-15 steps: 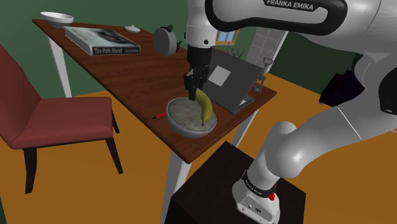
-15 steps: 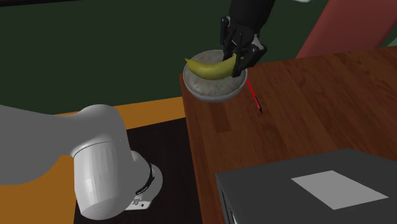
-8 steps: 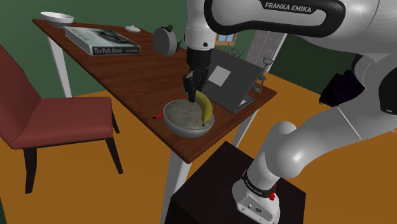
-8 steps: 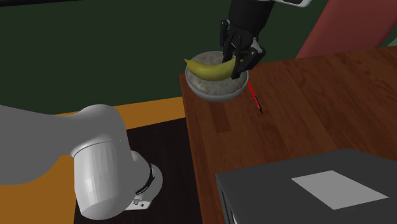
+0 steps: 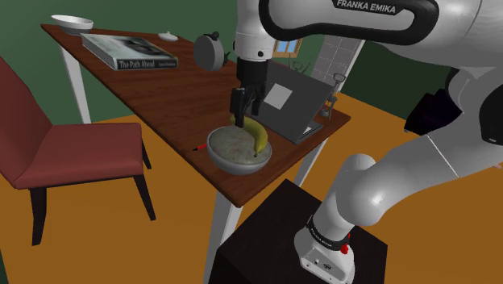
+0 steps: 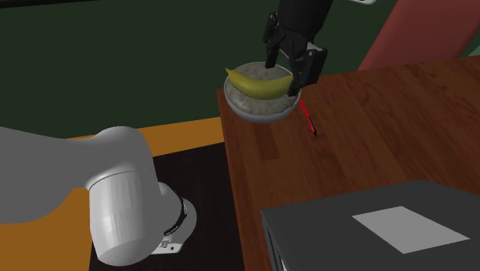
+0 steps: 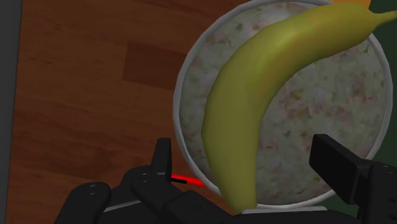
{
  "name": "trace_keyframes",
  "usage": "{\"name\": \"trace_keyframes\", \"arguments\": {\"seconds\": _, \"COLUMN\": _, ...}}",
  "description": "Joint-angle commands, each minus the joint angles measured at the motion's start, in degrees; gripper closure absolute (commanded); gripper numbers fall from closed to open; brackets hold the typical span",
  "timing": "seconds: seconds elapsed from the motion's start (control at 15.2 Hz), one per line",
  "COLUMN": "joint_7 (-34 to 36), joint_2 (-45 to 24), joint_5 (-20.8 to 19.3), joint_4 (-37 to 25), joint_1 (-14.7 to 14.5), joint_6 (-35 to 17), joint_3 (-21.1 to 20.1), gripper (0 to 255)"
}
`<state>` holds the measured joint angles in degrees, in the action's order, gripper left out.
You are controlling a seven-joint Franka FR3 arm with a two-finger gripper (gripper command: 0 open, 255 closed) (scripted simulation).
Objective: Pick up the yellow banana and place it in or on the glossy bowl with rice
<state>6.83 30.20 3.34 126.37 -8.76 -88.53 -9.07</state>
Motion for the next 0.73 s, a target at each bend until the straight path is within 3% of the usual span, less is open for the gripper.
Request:
{"name": "trace_keyframes", "arguments": {"seconds": 0.0, "joint_7": 0.12, "joint_2": -0.98, "joint_5": -0.15, "joint_4": -3.83, "joint_1": 0.10, "joint_6": 2.86, "joint_3": 0.03, "gripper": 0}}
{"name": "trace_keyframes", "arguments": {"seconds": 0.13, "joint_7": 0.26, "joint_2": -2.27, "joint_5": -0.32, "joint_4": -8.31, "joint_1": 0.22, "joint_6": 6.06, "joint_3": 0.05, "gripper": 0}}
{"name": "trace_keyframes", "arguments": {"seconds": 0.66, "joint_7": 0.26, "joint_2": -2.27, "joint_5": -0.32, "joint_4": -8.31, "joint_1": 0.22, "joint_6": 6.06, "joint_3": 0.05, "gripper": 0}}
